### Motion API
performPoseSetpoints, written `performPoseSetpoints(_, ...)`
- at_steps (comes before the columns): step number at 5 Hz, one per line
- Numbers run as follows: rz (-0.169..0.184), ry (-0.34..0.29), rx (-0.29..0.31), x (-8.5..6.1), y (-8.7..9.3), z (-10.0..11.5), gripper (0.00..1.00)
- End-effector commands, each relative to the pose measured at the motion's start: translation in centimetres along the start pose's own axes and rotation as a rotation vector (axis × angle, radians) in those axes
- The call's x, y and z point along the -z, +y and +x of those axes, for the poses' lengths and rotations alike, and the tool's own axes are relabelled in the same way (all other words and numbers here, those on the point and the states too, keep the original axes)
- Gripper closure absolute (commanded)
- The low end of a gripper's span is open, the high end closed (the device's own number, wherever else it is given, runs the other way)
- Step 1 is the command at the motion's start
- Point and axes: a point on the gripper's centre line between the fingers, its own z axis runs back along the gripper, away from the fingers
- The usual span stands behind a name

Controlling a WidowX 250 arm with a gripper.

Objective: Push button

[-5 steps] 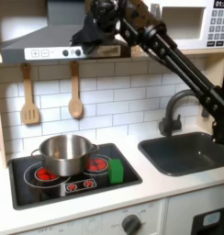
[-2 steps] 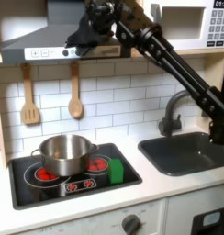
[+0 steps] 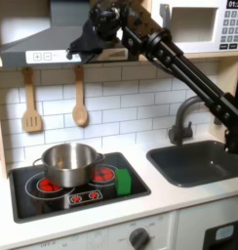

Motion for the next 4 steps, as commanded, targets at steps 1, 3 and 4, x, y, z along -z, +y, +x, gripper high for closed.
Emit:
performPoseSetpoints(1,0.004,-0.007,-0.005,0.5,-0.1,0.1,1.0)
performPoseSetpoints(3,0.014,-0.016,0.011,-0.3,0.0,-0.1,1.0)
performPoseSetpoints(4,-0.004,0.028,0.053,-1.5,-0.1,-0.7,1.0)
